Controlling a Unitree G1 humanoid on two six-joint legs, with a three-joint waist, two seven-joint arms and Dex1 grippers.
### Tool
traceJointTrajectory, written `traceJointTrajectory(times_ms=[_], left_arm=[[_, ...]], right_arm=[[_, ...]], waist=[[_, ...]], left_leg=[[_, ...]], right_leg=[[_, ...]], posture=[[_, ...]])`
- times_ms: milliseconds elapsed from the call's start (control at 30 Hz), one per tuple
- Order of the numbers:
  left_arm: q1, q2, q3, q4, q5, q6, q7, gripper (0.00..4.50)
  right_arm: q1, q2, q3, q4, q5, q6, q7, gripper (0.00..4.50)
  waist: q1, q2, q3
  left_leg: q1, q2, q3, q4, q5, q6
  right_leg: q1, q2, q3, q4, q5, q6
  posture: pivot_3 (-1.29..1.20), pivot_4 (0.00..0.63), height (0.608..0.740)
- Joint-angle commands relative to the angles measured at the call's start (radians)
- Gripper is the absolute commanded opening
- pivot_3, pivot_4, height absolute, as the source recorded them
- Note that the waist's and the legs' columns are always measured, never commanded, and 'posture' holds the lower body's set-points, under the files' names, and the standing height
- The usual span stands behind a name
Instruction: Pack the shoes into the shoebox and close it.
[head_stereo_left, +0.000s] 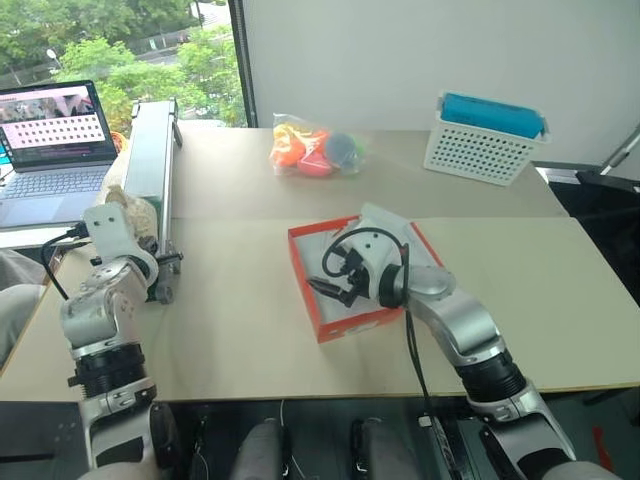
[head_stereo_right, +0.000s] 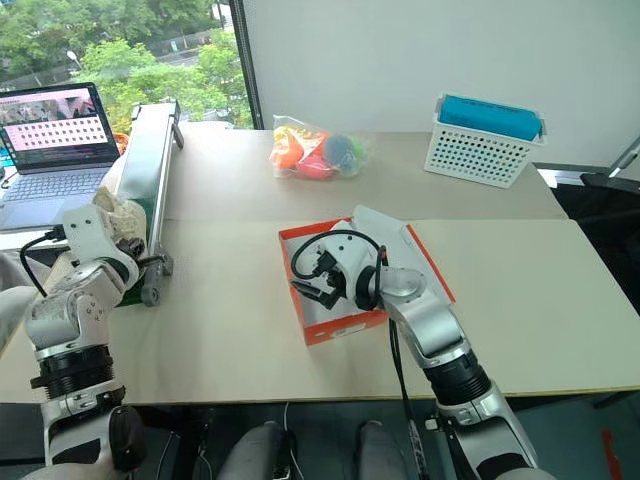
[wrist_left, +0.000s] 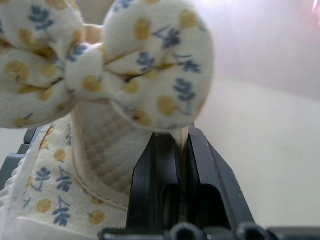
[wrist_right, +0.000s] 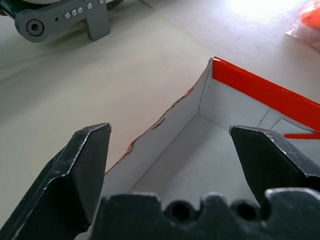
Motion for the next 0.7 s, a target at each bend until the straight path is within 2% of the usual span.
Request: traceJointTrajectory(times_ms=[33,167,333,467,700], left_arm=[[-0.054,-0.048,-0.014,-0.141,-0.090,-0.081,-0.041,0.01],[-0.052,-0.110,-0.069,-0.201,-0.147,-0.056,-0.048,0.01],[-0.033,-0.207,-0.196,-0.254,-0.195,-0.013,-0.054,0.01],[-0.022,-0.249,-0.279,-0.289,-0.229,0.013,-0.082,0.01],[-0.007,-0.287,-0.358,-0.341,-0.294,0.043,-0.110,0.01]], right_arm=[[-0.062,0.042,-0.083,0.035,0.006,0.024,-0.066,4.50],[-0.175,0.138,-0.241,0.132,0.103,0.177,-0.163,4.50],[-0.427,0.331,-0.622,0.340,0.360,0.483,-0.367,4.50],[-0.498,0.375,-0.674,0.388,0.411,0.599,-0.408,4.50],[-0.534,0.414,-0.745,0.436,0.464,0.614,-0.475,4.50]], waist=[[0.000,-0.001,0.001],[-0.003,-0.001,0.001],[-0.016,-0.001,0.001],[-0.024,-0.001,0.001],[-0.027,-0.001,0.001]], left_leg=[[-0.001,0.000,0.000,0.000,0.000,0.000],[-0.002,0.000,0.001,0.000,0.001,-0.001],[-0.001,0.000,0.001,-0.001,0.000,0.000],[-0.002,0.000,0.001,-0.001,-0.001,0.001],[-0.005,0.000,0.000,-0.001,-0.001,0.002]], right_leg=[[-0.001,0.000,0.000,0.000,0.000,0.000],[-0.001,-0.001,0.000,-0.001,0.000,0.000],[-0.001,0.000,0.000,0.001,0.001,0.000],[-0.001,0.001,0.000,0.001,0.000,0.000],[-0.002,0.001,0.000,0.000,0.001,0.000]], posture=[[0.00,0.150,0.699],[0.00,0.150,0.699],[0.00,0.150,0.699],[0.00,0.150,0.699],[0.00,0.150,0.699]])
